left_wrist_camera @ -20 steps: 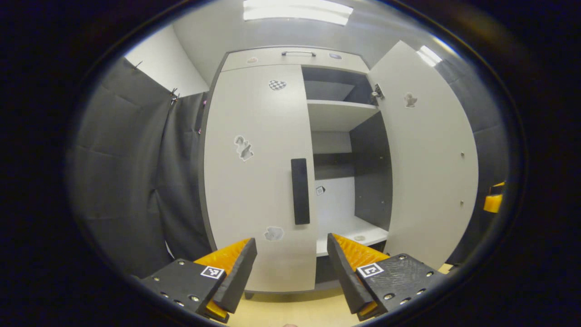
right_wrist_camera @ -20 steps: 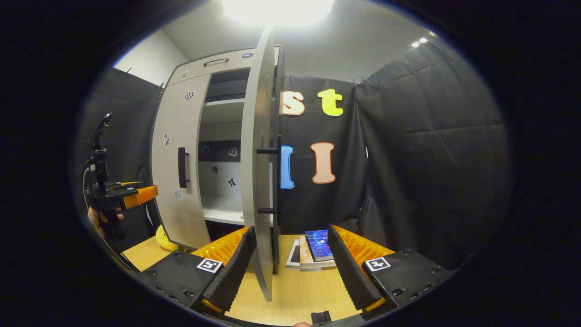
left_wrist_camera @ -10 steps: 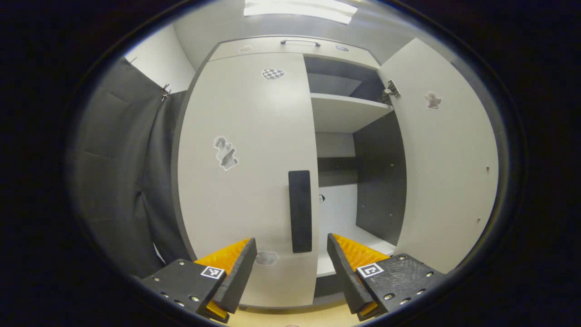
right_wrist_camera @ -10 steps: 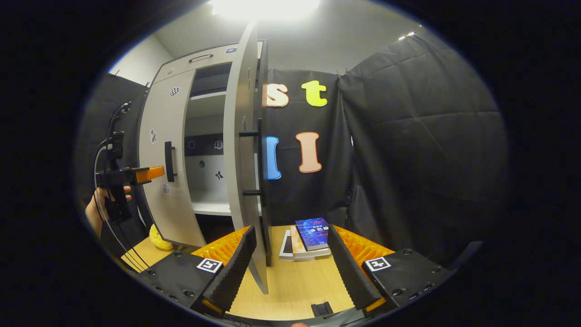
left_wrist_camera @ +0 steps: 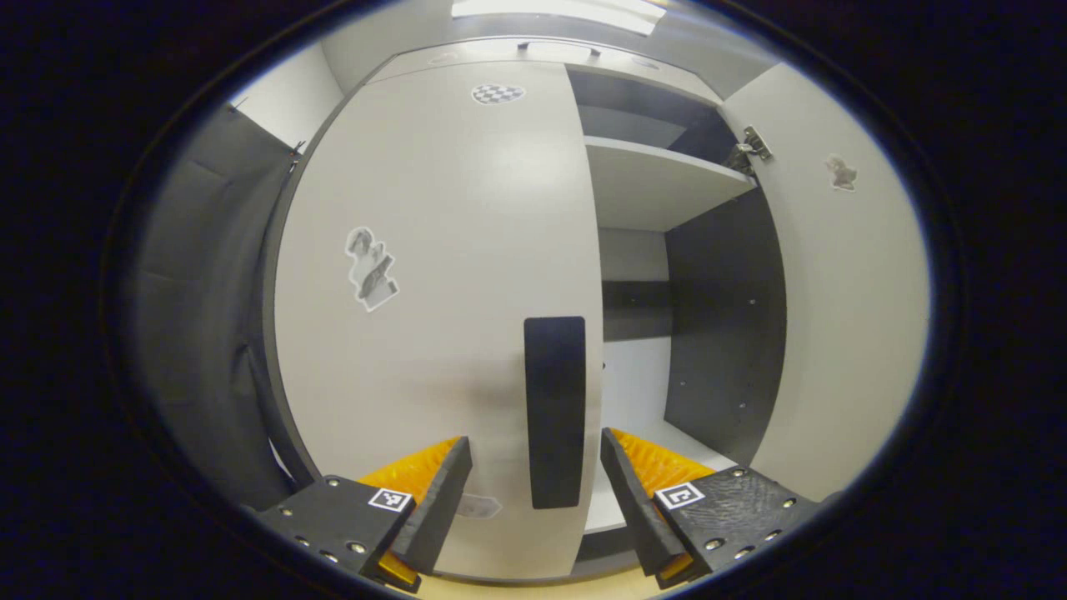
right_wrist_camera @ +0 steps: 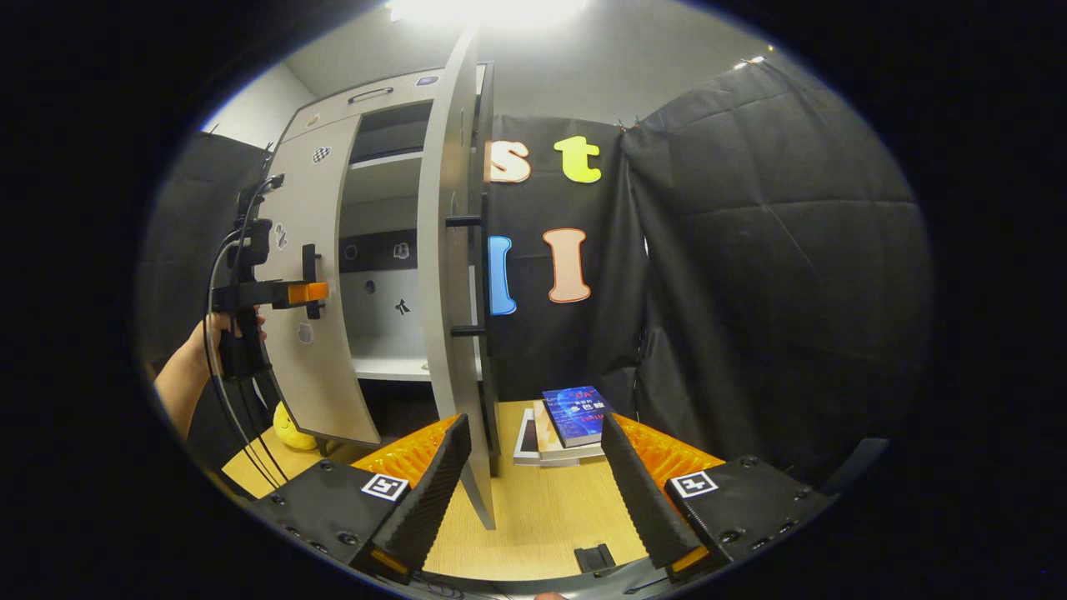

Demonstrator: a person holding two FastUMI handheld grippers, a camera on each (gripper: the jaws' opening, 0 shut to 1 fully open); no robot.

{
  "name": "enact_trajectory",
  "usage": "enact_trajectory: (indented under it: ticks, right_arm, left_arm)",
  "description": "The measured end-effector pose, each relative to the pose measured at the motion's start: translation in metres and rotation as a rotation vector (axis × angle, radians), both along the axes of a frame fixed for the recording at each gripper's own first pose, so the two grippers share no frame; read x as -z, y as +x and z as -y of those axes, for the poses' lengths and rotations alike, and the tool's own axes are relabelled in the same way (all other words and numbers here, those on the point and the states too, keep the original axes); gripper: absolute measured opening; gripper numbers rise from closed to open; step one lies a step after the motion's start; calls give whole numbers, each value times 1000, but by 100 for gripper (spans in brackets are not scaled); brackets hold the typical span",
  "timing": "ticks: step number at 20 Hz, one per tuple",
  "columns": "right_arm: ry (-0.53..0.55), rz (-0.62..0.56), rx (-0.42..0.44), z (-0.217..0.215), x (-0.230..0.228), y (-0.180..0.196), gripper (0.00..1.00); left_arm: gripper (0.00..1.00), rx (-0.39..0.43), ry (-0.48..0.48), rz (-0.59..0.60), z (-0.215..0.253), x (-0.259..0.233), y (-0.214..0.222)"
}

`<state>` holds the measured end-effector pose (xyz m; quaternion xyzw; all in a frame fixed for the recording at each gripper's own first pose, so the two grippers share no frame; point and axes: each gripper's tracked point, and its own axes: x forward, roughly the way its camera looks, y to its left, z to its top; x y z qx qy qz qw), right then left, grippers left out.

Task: Open the right door of the double-door shoe cabinet with the right hand, and open the left door with the left hand.

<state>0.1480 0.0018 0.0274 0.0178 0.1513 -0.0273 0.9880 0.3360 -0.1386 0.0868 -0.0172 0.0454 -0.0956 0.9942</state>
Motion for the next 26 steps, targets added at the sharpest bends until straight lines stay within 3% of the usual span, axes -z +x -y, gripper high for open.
enact_trajectory:
  ticks: [3,4,5,9,11,14,17,18,19,23,24,26]
  right_arm:
    - [3,-5,-5,-2,1,-2,98]
    - [2,-6,-5,-1,2,-4,98]
    - [1,-7,-3,-1,2,-5,98]
    - [-1,0,-7,-1,3,-8,98]
    - [2,0,-13,-3,4,-11,98]
    - [1,9,-28,-7,5,-14,98]
    - [2,9,-51,-12,6,-17,98]
    - [2,9,-58,-14,6,-17,94]
    - [3,9,-64,-16,7,-20,98]
    - [19,12,-91,-26,8,-26,98]
    - [24,14,-102,-30,7,-26,94]
    - [27,23,-124,-36,7,-25,98]
  left_arm:
    - [89,-13,-22,-6,0,-1,7]
    - [64,-4,-36,-20,4,3,9]
    - [54,1,-52,-29,5,5,8]
    - [48,28,-81,-27,15,0,10]
    - [27,-8,-44,-33,13,2,7]
    - [17,-26,-25,-44,11,4,6]
    - [17,-13,-29,-48,10,6,2]
    - [15,-9,-30,-50,10,5,0]
    - [15,-5,-26,-49,9,6,-1]
    - [17,21,-20,-59,5,7,-7]
    - [17,26,-24,-59,3,6,-8]
    - [17,37,-22,-54,2,3,-6]
